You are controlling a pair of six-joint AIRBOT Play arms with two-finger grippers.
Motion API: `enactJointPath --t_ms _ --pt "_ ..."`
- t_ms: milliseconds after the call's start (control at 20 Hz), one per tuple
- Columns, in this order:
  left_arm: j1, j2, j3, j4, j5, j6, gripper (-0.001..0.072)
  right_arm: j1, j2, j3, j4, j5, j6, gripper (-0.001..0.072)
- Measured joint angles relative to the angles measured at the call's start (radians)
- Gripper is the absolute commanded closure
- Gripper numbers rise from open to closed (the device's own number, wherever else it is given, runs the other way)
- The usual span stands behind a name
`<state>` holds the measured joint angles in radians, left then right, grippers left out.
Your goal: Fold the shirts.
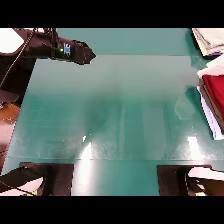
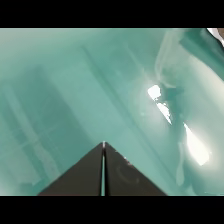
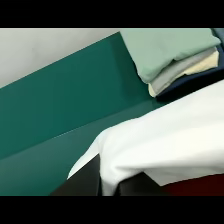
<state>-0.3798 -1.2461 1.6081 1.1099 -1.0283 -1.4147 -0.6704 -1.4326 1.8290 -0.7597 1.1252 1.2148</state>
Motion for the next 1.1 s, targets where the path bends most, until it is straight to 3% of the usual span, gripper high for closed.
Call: enactJointPath --t_ms 300,350,450,500,550,750,1000,1100 --pt "0.000 0.000 -0.001 0.004 -0.004 0.006 0.0681 -0.138 0.173 -0.232 -0.164 0.040 -0.001 0.0690" --pt "0.000 0.000 -0.001 0.005 -0.004 0.009 0.0681 -0.160 0.196 -0.269 -0.203 0.050 -0.001 0.0657" --pt "0.000 0.000 -0.001 0.005 -0.007 0.019 0.0681 -0.204 0.239 -0.343 -0.287 0.076 -0.001 0.0227" --pt "0.000 0.000 -0.001 0.005 -0.011 0.024 0.0681 -0.224 0.259 -0.379 -0.332 0.090 -0.002 0.0104" --pt "0.000 0.000 -0.001 0.005 -0.014 0.026 0.0681 -0.242 0.276 -0.411 -0.372 0.101 -0.002 0.0084" --pt "0.000 0.000 -0.001 0.006 -0.030 0.032 0.0681 -0.300 0.338 -0.505 -0.460 0.118 -0.002 0.0087" --pt "0.000 0.000 -0.001 0.006 -0.032 0.035 0.0681 -0.195 0.377 -0.543 -0.333 0.105 -0.001 0.0104" --pt "0.000 0.000 -0.001 0.007 -0.032 0.035 0.0681 -0.084 0.381 -0.547 -0.276 0.101 -0.001 0.0377"
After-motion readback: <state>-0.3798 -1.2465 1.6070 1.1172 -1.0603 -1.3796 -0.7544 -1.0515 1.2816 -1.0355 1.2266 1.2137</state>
